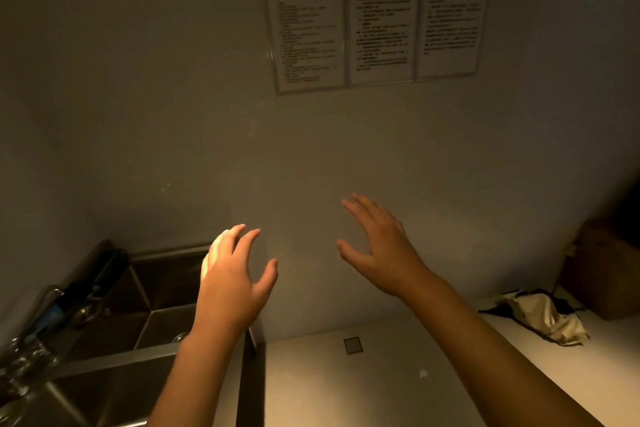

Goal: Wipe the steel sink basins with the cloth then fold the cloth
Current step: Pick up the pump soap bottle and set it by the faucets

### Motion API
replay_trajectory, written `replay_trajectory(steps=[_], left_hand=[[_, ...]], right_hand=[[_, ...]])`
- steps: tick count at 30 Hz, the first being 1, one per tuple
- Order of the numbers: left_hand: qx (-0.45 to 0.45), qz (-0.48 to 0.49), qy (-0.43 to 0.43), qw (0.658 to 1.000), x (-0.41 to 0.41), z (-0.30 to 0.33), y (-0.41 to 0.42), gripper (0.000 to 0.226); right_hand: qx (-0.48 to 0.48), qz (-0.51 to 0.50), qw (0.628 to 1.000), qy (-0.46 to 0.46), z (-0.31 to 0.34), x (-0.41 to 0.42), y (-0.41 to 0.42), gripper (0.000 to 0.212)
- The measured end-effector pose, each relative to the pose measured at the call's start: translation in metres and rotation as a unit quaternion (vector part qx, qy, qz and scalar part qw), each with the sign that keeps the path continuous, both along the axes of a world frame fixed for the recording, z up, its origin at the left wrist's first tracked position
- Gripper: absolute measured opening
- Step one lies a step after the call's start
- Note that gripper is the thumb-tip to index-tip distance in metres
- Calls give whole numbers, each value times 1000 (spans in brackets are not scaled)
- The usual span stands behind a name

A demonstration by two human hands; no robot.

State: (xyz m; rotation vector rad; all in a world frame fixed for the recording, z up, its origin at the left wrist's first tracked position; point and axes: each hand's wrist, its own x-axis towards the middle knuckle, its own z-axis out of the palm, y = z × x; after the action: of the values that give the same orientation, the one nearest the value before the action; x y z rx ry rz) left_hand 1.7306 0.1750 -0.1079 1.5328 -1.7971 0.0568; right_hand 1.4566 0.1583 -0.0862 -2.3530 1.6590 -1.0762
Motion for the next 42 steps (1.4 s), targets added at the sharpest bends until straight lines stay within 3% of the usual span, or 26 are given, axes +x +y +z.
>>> replay_trajectory(steps=[11, 27, 34, 42], left_hand=[[-3, 14, 2, 1000, 46, -4, -127, 56], [8, 132, -2, 991, -18, -7, -267, 58], [27, 229, -6, 973, -22, -16, -275, 61], [51, 324, 3, 945, 35, -37, -263, 60]], right_hand=[[9, -3, 1000, -3, -12, 33, -125, 74], [15, 114, 993, -3, -10, -21, -340, 83], [21, 206, 978, 1, -14, -8, -410, 81], [36, 295, 955, -7, -36, 77, -447, 74]])
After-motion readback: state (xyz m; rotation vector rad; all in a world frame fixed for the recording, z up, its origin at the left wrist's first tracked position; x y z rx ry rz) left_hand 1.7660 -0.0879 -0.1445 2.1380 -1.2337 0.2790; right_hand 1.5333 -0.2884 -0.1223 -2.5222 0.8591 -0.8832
